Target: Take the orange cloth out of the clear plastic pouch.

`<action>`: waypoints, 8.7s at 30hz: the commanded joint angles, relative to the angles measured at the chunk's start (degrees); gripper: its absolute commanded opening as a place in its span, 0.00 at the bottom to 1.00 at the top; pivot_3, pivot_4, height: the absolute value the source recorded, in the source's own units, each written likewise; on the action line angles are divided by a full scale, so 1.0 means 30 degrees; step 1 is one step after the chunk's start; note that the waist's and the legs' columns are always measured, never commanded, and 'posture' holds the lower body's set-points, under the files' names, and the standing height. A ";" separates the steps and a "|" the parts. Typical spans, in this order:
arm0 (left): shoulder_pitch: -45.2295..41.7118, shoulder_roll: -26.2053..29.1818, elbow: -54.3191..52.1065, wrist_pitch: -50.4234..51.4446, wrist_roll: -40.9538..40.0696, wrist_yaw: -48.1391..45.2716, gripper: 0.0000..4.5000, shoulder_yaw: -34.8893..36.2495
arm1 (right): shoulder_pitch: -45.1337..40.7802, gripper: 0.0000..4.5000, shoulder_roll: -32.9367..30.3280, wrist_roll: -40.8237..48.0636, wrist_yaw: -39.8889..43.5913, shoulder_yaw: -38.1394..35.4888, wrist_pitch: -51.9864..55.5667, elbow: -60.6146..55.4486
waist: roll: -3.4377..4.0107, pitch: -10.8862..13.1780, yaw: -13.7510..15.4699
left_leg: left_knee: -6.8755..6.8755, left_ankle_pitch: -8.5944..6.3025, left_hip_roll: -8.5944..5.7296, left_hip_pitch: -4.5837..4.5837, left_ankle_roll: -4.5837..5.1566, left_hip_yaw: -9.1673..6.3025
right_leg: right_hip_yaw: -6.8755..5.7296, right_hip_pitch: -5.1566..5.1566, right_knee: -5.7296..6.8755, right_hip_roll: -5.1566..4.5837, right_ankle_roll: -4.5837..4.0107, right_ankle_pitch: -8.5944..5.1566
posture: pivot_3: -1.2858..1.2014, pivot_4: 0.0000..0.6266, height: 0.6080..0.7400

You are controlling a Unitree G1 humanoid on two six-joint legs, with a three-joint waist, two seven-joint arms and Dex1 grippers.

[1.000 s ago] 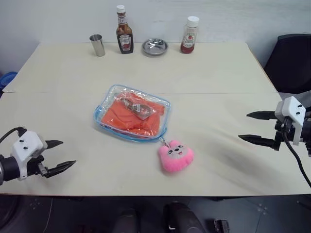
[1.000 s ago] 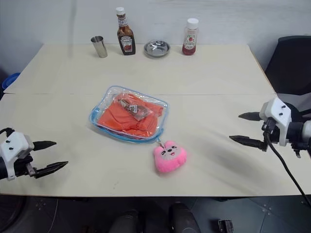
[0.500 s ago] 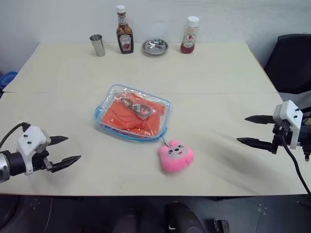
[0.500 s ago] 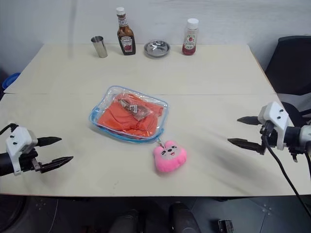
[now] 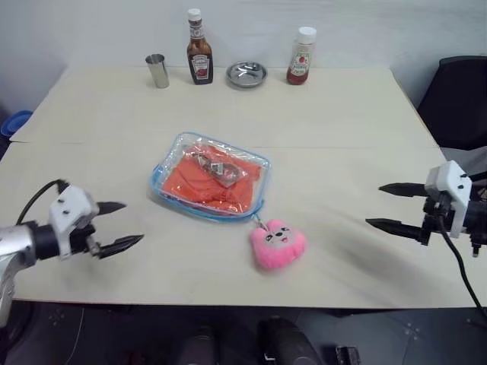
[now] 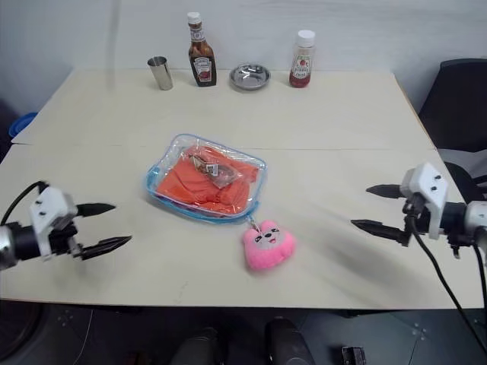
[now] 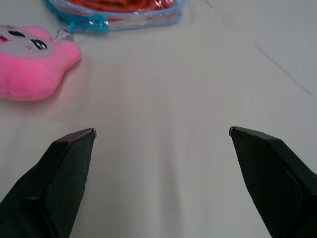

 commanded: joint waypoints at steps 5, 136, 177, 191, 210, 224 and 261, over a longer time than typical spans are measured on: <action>-0.9234 -0.2612 0.6554 -0.5502 0.5172 -0.0888 0.99 -0.7219 | -0.0063 1.00 0.1898 0.1885 -0.3271 0.0455 0.2369 -0.6352 | -0.0002 0.0000 0.0291 | 0.0065 0.0035 0.0001 -0.0047 -0.0069 0.0005 | 0.0005 -0.0025 0.0010 0.0034 0.0011 0.0006 | 0.52 0.24 1.00; -0.3007 -0.2642 -0.3185 0.0111 1.1017 0.2936 0.09 -0.8298 | 0.2200 1.00 0.2750 0.2129 -0.4569 0.1943 0.3877 -0.9884 | -0.0205 0.0027 0.0329 | 0.0427 -0.0030 -0.0019 -0.0337 -0.0020 -0.0041 | 0.0101 -0.0294 0.0256 0.0029 0.0038 0.0018 | 0.52 0.24 1.00; -1.1097 -0.6991 0.1623 -0.2759 0.4449 -0.4271 0.86 -1.2800 | 0.1637 1.00 0.1623 0.0125 -0.3893 0.3911 0.3009 -0.9286 | -0.0205 0.0028 0.0320 | 0.0440 -0.0015 -0.0014 -0.0301 -0.0045 -0.0042 | 0.0152 -0.0275 0.0268 0.0085 0.0037 0.0018 | 0.52 0.24 1.00; -1.1192 -0.9589 0.4861 -0.6685 0.8283 -0.2808 0.78 -1.5187 | -0.1070 1.00 0.0636 -0.1062 -0.2124 0.4346 0.1474 -0.6770 | -0.0205 0.0028 0.0249 | 0.0440 -0.0014 -0.0014 -0.0294 -0.0044 -0.0044 | 0.0154 -0.0281 0.0282 0.0092 0.0037 0.0018 | 0.52 0.24 1.00; -0.8568 -0.8126 -0.0572 -0.3058 0.8604 -0.1814 0.00 -1.4383 | -0.8041 0.64 0.5687 -0.9856 -0.2324 1.0951 -0.9774 0.3840 | -0.0203 0.0028 0.0254 | 0.0449 -0.0011 -0.0012 -0.0310 -0.0050 -0.0040 | 0.0151 -0.0315 0.0301 0.0067 0.0035 0.0017 | 0.52 0.24 1.00; -0.7734 -0.7896 -0.1538 -0.2537 0.8783 -0.1123 0.00 -1.4198 | -0.8573 0.05 0.7191 -1.1352 -0.3382 1.1027 -1.1877 0.5651 | -0.0202 0.0028 0.0216 | 0.0452 -0.0008 -0.0008 -0.0305 -0.0054 -0.0039 | 0.0150 -0.0316 0.0315 0.0067 0.0035 0.0017 | 0.52 0.24 1.00; 0.3708 -0.0247 -0.3200 0.3838 0.2246 0.0779 0.00 0.3745 | -0.8183 0.01 0.3773 -0.8513 -0.0034 0.9878 -1.6607 0.6834 | -0.0180 0.0043 -0.0269 | 0.0407 -0.0012 0.0005 -0.0294 -0.0050 -0.0060 | 0.0115 -0.0315 0.0295 0.0068 0.0019 0.0008 | 0.52 0.24 1.00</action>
